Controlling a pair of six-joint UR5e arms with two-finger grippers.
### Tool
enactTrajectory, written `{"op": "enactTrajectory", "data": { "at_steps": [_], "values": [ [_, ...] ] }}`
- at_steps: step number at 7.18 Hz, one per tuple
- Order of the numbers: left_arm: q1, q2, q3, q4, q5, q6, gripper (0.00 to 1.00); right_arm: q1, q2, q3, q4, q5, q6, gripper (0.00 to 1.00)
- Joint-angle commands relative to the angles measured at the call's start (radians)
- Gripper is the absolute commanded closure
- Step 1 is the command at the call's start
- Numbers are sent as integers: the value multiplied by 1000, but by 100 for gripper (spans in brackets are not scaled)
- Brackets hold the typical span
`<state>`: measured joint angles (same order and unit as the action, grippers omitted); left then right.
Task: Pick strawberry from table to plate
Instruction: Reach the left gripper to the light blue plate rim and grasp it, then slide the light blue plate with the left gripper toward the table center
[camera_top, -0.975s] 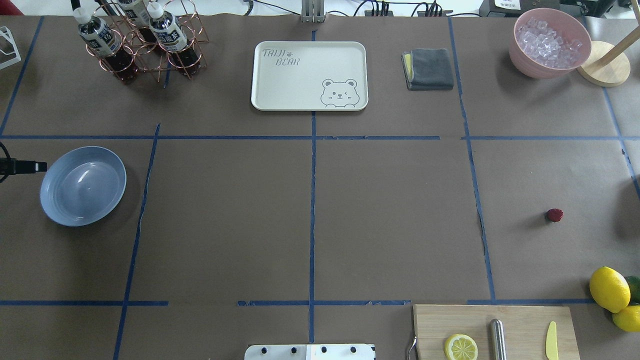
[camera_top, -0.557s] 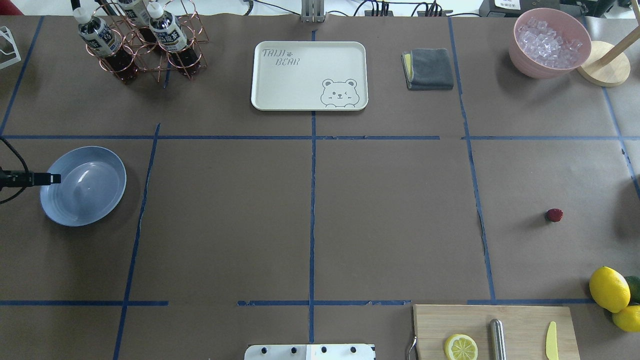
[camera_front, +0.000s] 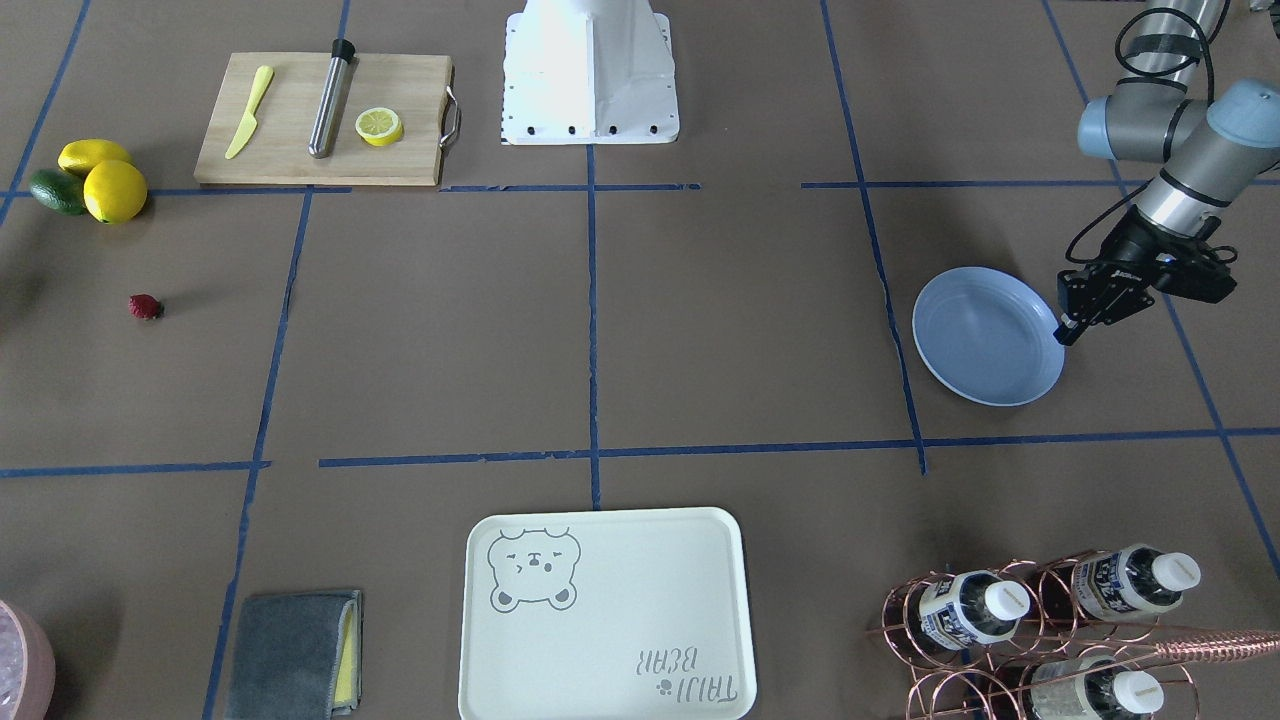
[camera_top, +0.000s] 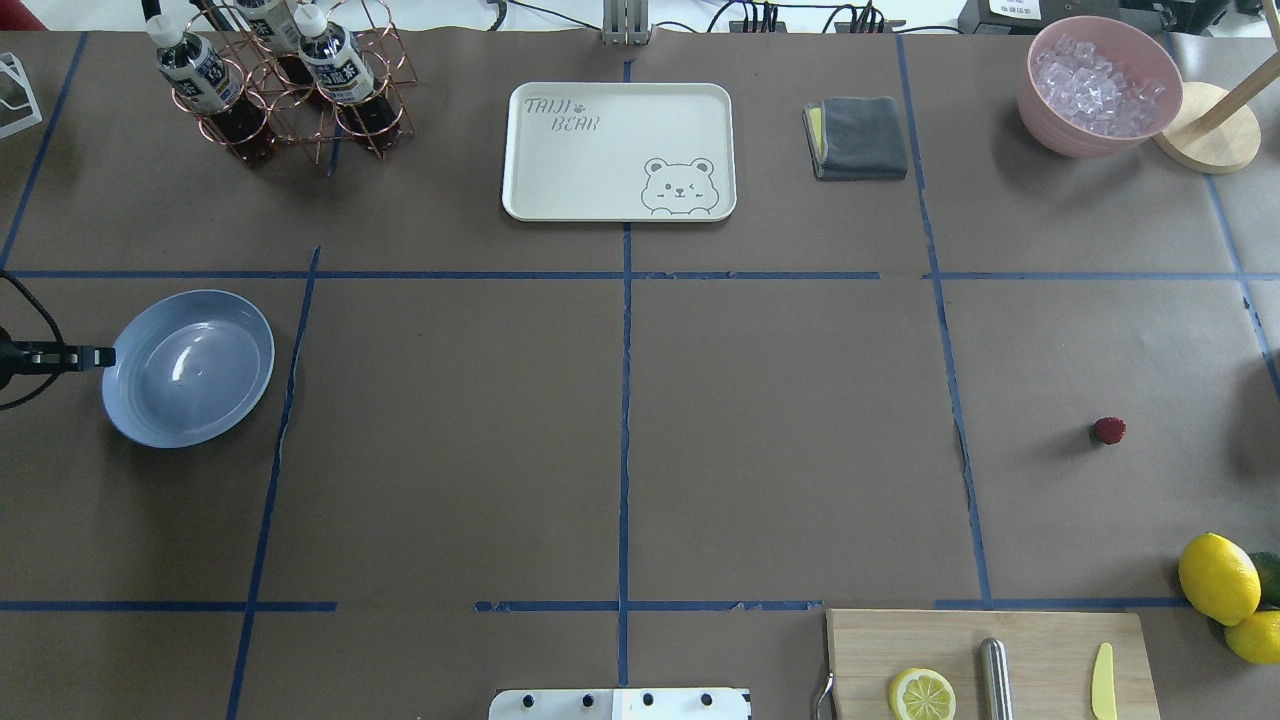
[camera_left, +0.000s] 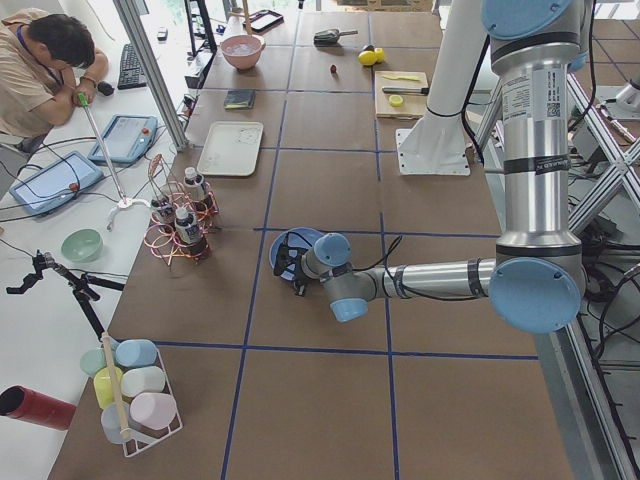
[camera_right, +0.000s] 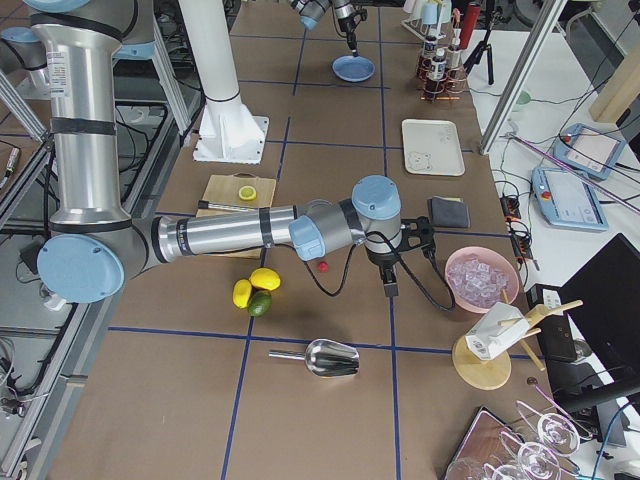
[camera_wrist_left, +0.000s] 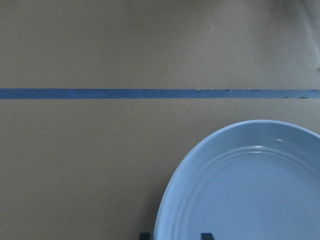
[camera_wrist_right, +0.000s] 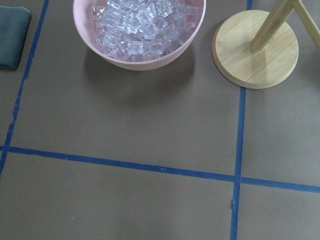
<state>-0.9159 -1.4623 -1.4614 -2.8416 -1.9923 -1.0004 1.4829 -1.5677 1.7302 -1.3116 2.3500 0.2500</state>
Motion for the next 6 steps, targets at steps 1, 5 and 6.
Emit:
{"op": "enactTrajectory", "data": {
  "at_steps": [1, 5, 6],
  "values": [
    [0, -7, -122, 66, -22, -48, 100, 0, -5, 0, 0, 0, 0, 0],
    [128, -272, -332, 488, 42, -254, 100, 0, -11, 2, 0, 0, 2, 0],
    [223, -406, -315, 622, 146, -311, 100, 0, -12, 2, 0, 0, 2, 0]
  ]
}}
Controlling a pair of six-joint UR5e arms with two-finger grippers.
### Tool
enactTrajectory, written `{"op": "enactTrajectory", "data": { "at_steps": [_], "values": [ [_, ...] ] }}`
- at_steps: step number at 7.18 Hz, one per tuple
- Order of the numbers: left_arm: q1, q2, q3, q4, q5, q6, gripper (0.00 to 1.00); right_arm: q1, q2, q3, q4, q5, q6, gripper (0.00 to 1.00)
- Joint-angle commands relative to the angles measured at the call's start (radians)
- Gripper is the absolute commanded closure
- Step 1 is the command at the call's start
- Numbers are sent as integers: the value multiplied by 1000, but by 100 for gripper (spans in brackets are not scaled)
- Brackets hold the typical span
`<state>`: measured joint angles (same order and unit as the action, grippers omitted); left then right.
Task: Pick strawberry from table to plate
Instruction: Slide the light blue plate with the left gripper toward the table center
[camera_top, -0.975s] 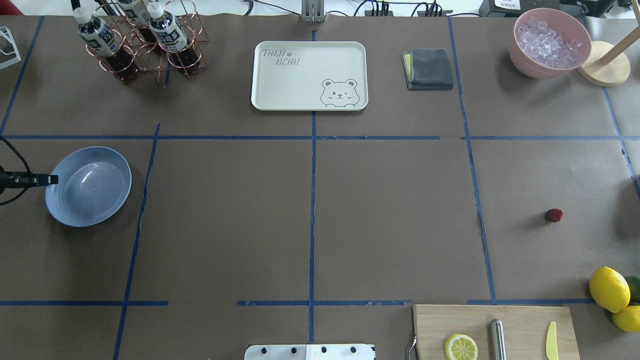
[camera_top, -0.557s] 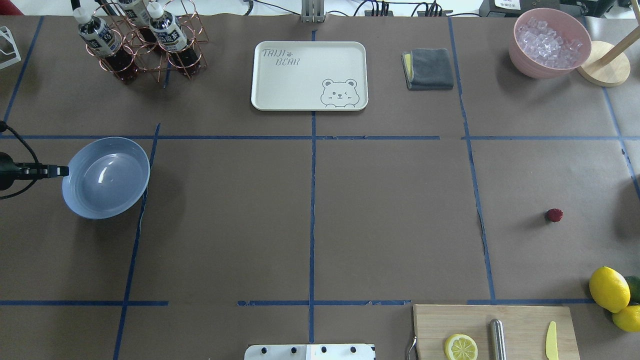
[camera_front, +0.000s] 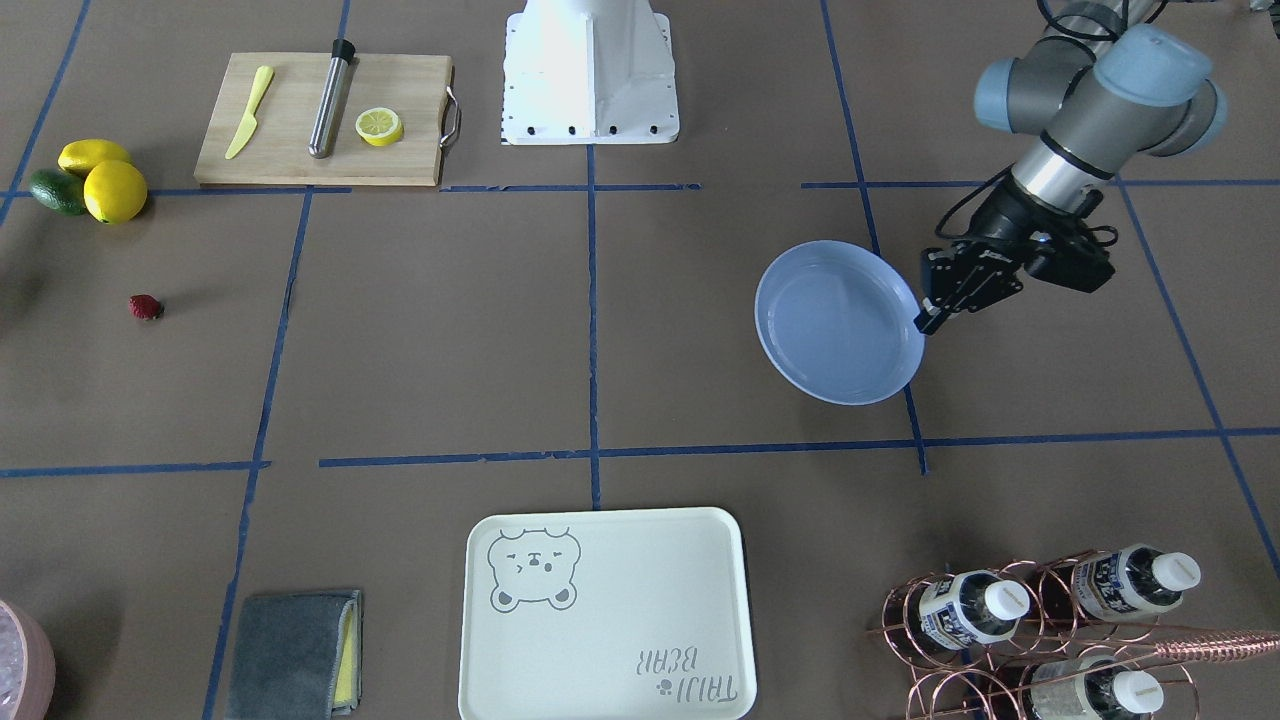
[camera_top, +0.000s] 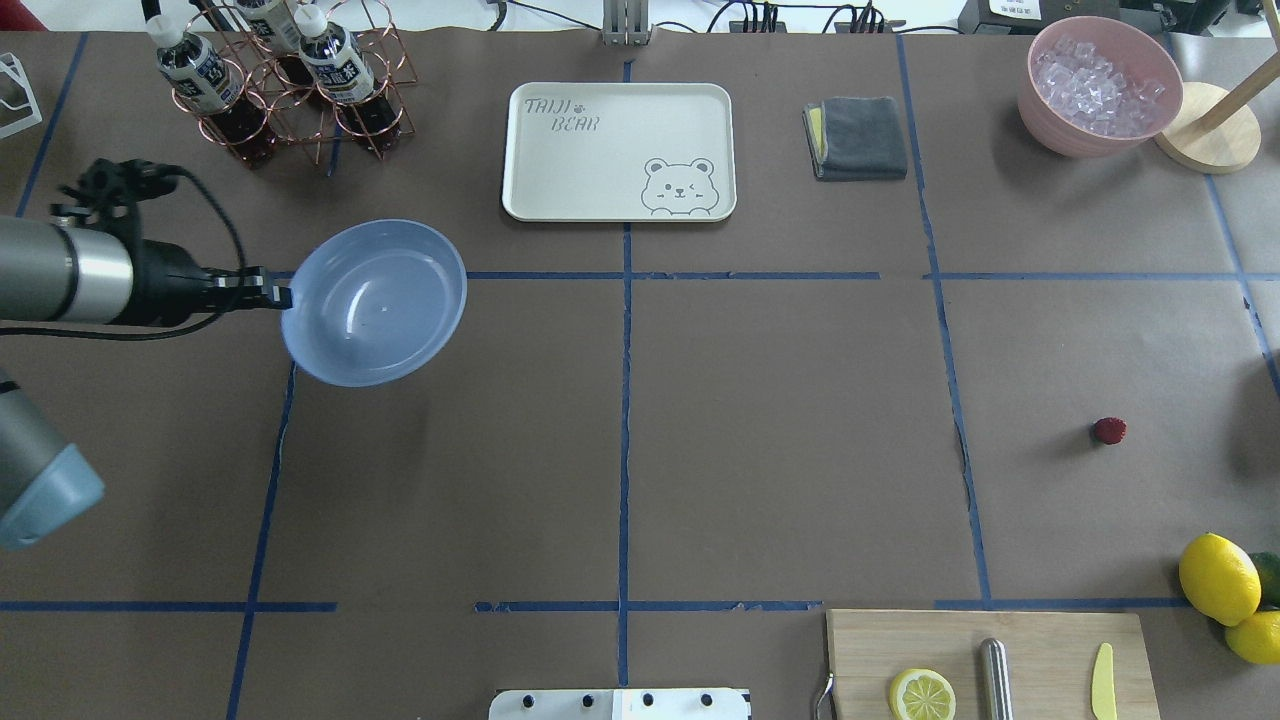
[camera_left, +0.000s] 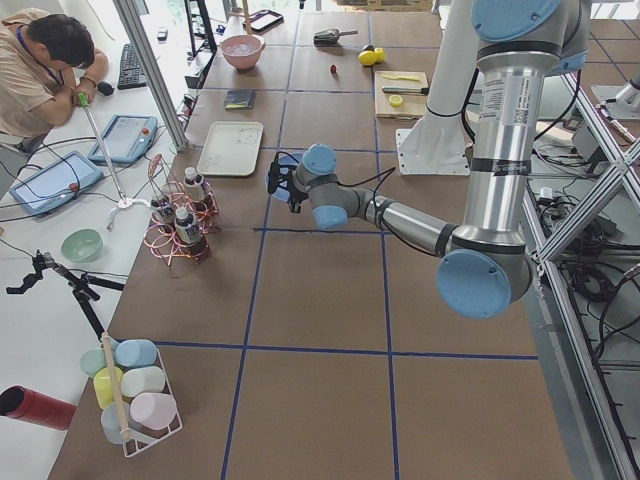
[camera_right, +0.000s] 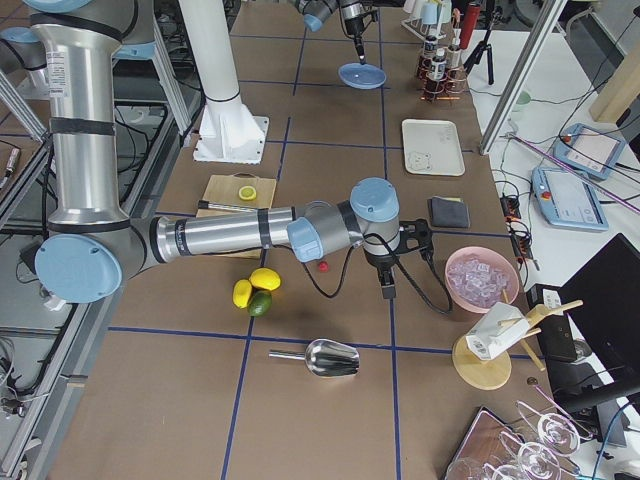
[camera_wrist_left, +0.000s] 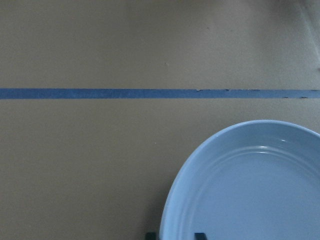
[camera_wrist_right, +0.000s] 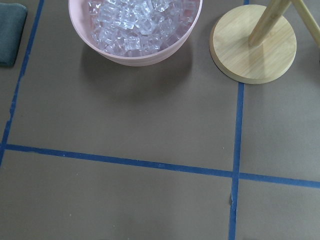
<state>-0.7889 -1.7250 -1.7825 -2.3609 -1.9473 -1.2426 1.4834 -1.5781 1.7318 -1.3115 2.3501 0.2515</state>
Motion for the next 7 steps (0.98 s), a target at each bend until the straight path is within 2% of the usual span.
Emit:
{"op": "enactTrajectory", "data": {
  "at_steps": [1, 3, 4, 7],
  "values": [
    [209, -251, 20, 248, 190, -134, 100, 0, -2, -1, 0, 0, 0, 0],
    [351, -326, 99, 253, 333, -188, 100, 0, -3, -3, 0, 0, 0, 0],
    [394, -324, 110, 250, 355, -189, 100, 0, -5, -3, 0, 0, 0, 0],
    [396, -324, 110, 250, 355, -186, 100, 0, -5, -1, 0, 0, 0, 0]
  ]
}}
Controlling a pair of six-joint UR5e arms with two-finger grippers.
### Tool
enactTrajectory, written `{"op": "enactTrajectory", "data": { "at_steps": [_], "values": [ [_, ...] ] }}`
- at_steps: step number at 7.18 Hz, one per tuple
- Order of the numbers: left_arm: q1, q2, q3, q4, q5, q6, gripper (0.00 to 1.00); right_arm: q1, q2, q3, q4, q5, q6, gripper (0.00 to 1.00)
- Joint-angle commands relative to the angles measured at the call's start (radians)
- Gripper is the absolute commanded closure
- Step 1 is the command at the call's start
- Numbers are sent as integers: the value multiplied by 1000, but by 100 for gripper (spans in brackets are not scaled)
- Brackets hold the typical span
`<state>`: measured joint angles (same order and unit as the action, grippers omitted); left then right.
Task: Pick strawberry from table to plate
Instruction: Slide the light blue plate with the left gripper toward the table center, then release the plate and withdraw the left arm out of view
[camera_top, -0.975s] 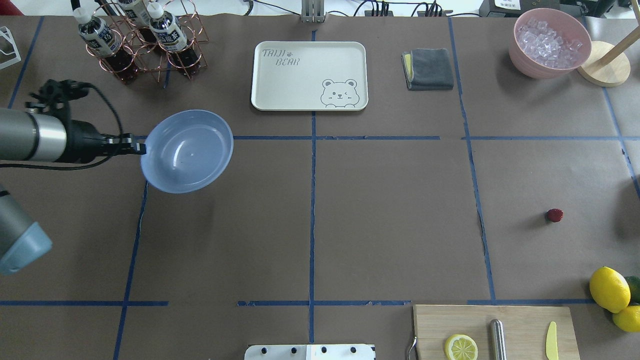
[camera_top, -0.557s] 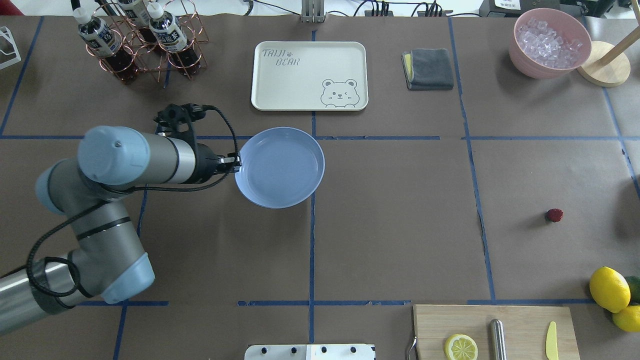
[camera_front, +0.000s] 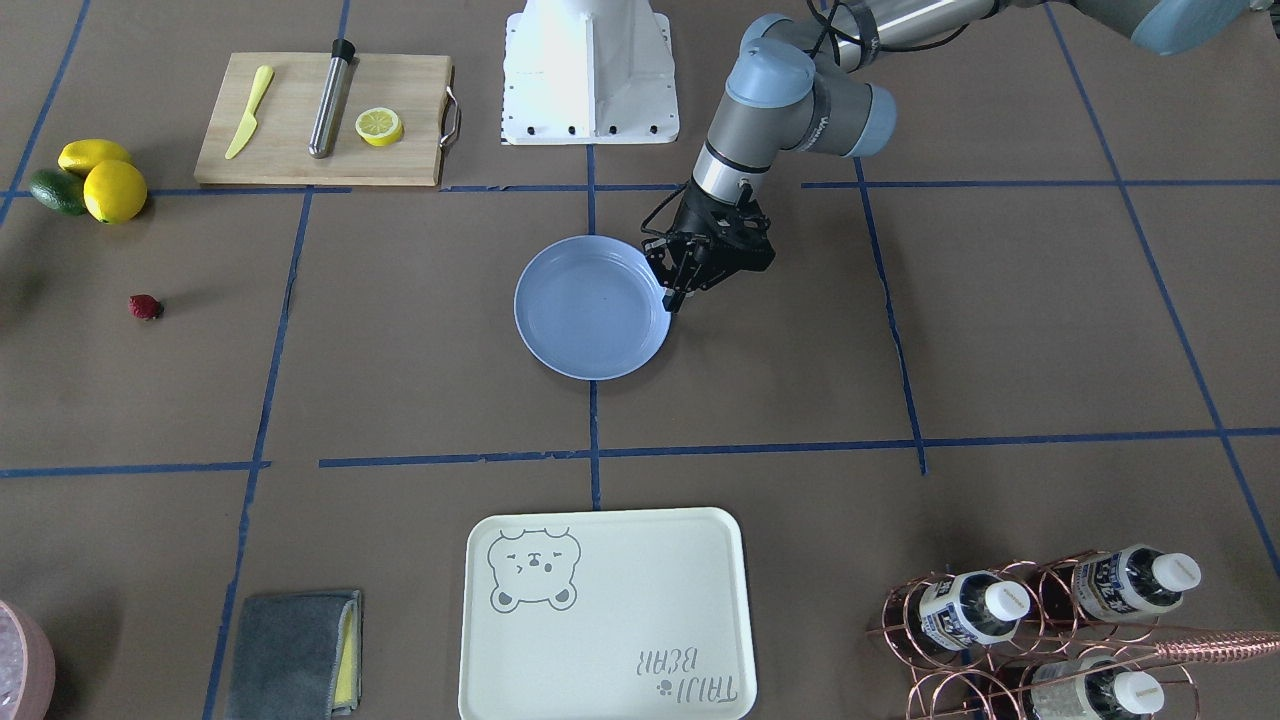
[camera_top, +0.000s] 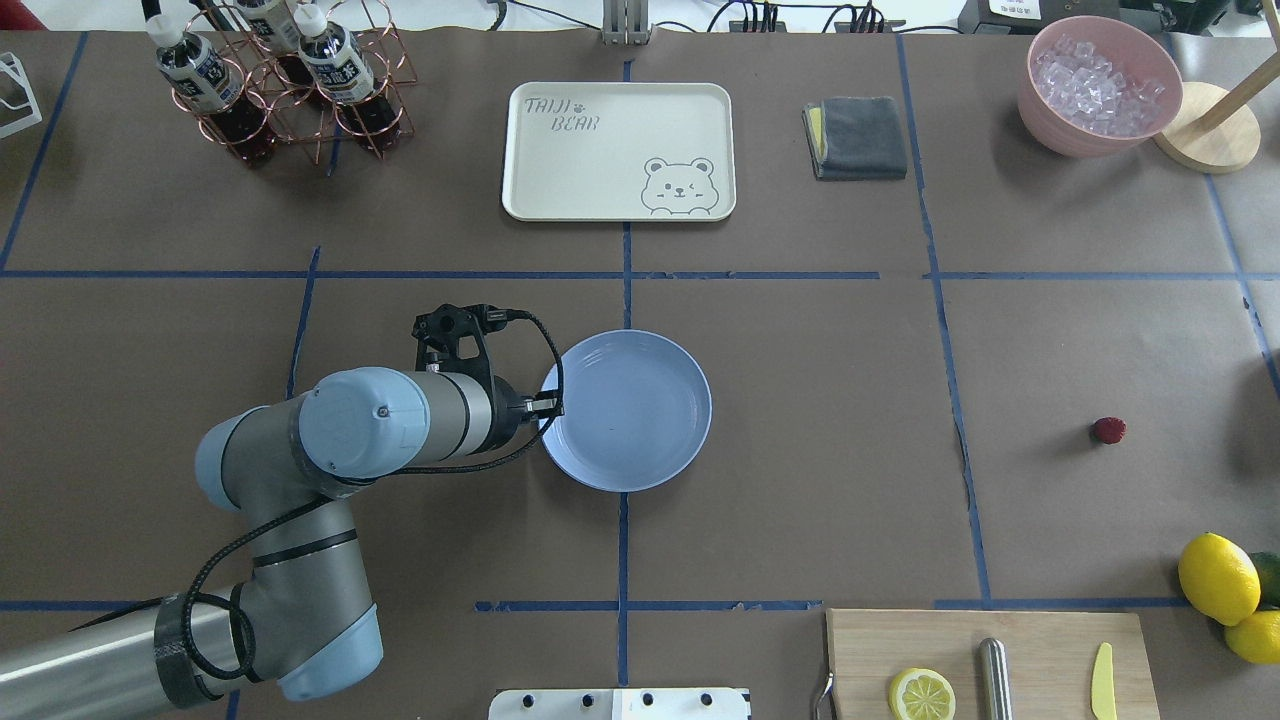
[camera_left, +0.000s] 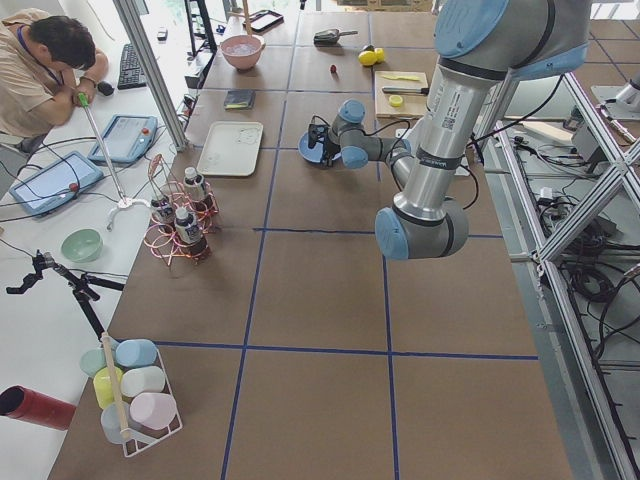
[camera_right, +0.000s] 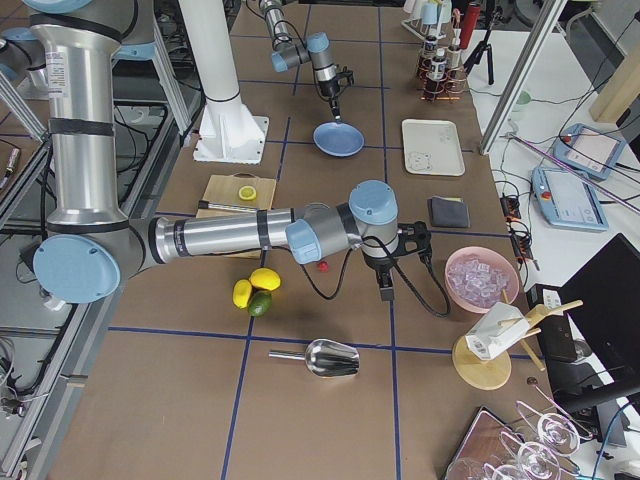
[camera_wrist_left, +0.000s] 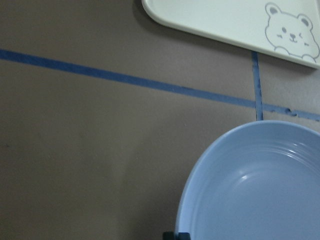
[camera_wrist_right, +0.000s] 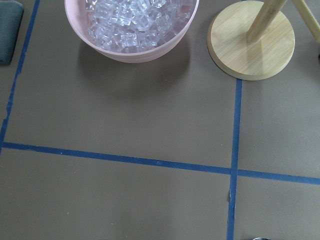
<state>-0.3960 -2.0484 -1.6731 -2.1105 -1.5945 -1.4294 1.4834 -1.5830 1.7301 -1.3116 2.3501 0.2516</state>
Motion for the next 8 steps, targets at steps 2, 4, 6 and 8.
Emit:
{"op": "enactTrajectory", "data": {
  "at_steps": [2, 4, 6, 8],
  "values": [
    [3, 4, 1, -2, 1, 15, 40, 0, 0, 0, 0, 0, -2, 0],
    [-10, 11, -37, 6, -8, 113, 0, 0, 5, 3, 0, 0, 0, 0],
    [-213, 93, -171, 123, -254, 362, 0, -14, 15, 38, 3, 2, -3, 0],
    [-559, 198, -255, 306, -460, 793, 0, -55, 27, 89, 2, -2, -2, 0]
  ]
}}
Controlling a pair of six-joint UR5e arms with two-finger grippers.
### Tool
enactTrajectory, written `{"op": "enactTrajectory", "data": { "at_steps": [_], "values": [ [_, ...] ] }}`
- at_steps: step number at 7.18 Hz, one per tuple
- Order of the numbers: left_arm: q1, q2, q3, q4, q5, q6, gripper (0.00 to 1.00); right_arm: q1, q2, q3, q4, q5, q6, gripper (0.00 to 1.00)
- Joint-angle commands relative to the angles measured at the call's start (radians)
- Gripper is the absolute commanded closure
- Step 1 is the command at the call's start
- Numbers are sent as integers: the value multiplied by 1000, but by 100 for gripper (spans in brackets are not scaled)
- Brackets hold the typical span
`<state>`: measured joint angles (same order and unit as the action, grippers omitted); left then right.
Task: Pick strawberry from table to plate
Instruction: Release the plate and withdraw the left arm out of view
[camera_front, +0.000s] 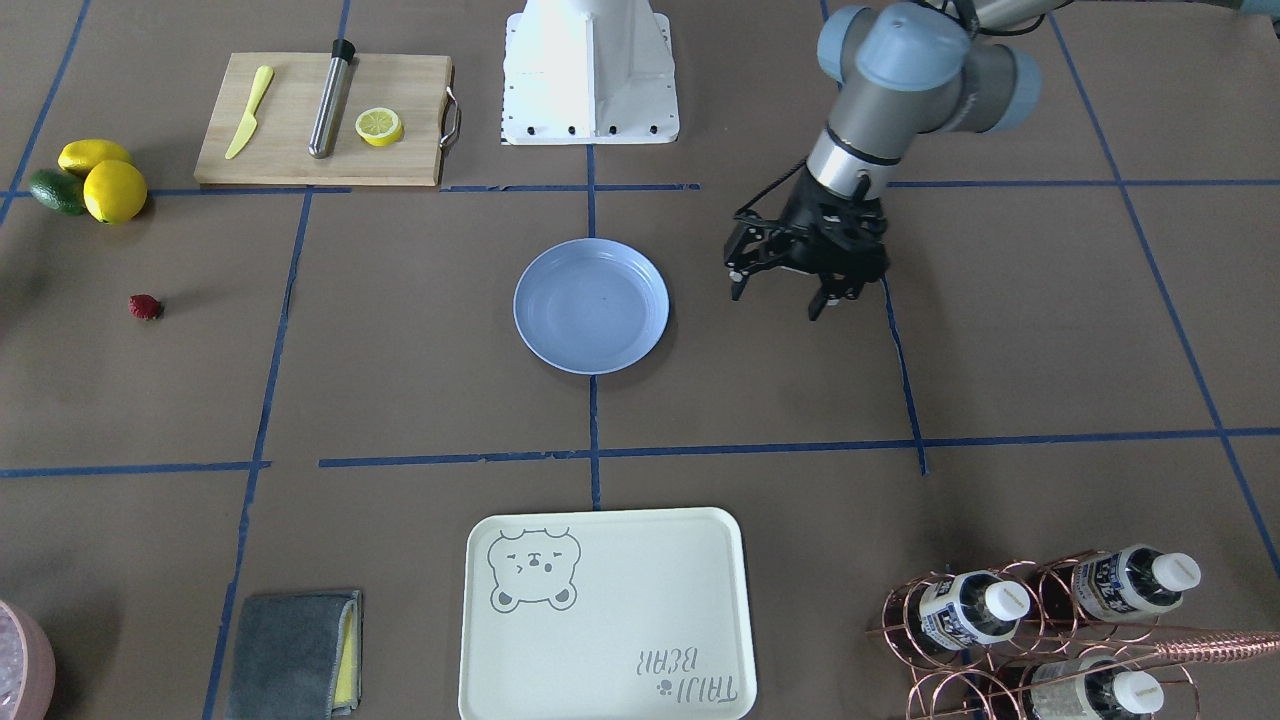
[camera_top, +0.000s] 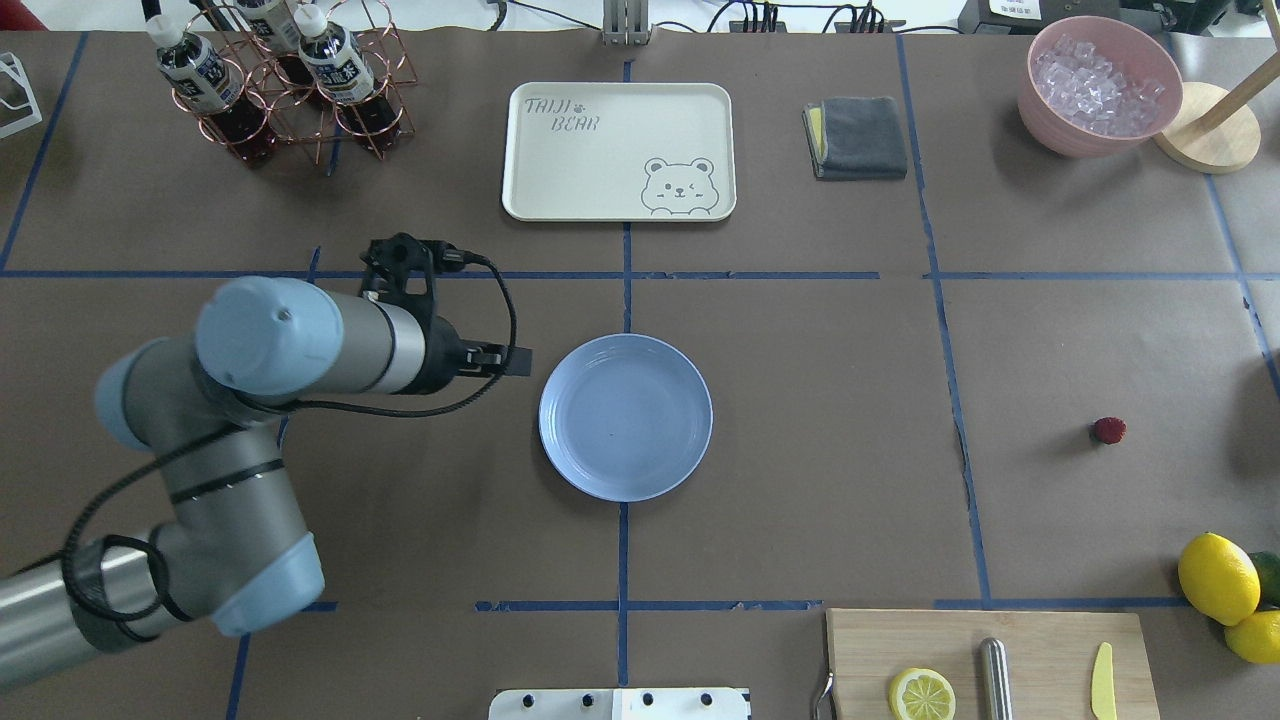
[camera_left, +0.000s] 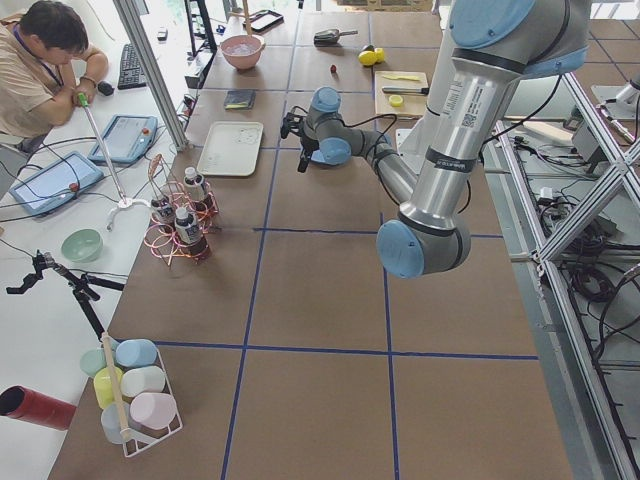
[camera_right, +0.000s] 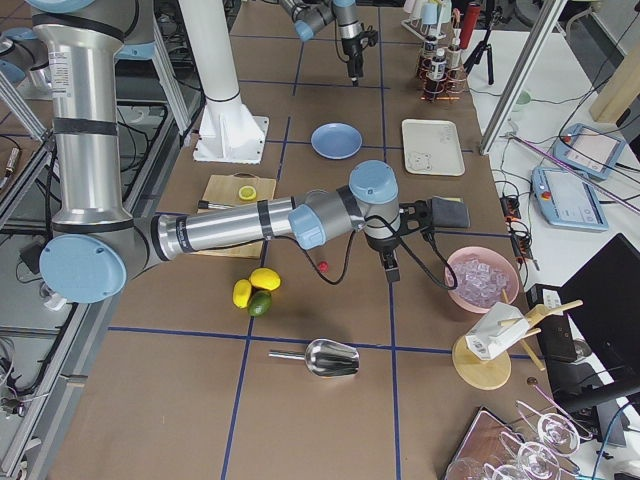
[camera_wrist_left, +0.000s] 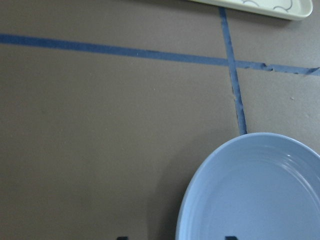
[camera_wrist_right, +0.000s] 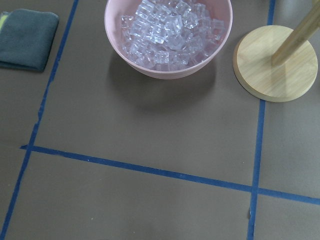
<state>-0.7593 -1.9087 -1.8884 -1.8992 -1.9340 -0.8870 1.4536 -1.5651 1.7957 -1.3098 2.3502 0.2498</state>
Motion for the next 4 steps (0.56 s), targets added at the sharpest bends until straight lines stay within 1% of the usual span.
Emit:
{"op": "enactTrajectory", "data": {
  "at_steps": [1, 2, 3, 4],
  "values": [
    [-338, 142, -22, 118, -210, 501, 0, -56, 16, 39, 1, 1, 0, 0],
    [-498, 193, 61, 120, -292, 687, 0, -91, 16, 50, 0, 1, 2, 0],
    [-634, 239, 162, 144, -325, 846, 0, -110, 16, 51, 0, 1, 0, 0],
    [-720, 243, 236, 210, -329, 1037, 0, -117, 16, 57, 0, 1, 0, 0]
  ]
}}
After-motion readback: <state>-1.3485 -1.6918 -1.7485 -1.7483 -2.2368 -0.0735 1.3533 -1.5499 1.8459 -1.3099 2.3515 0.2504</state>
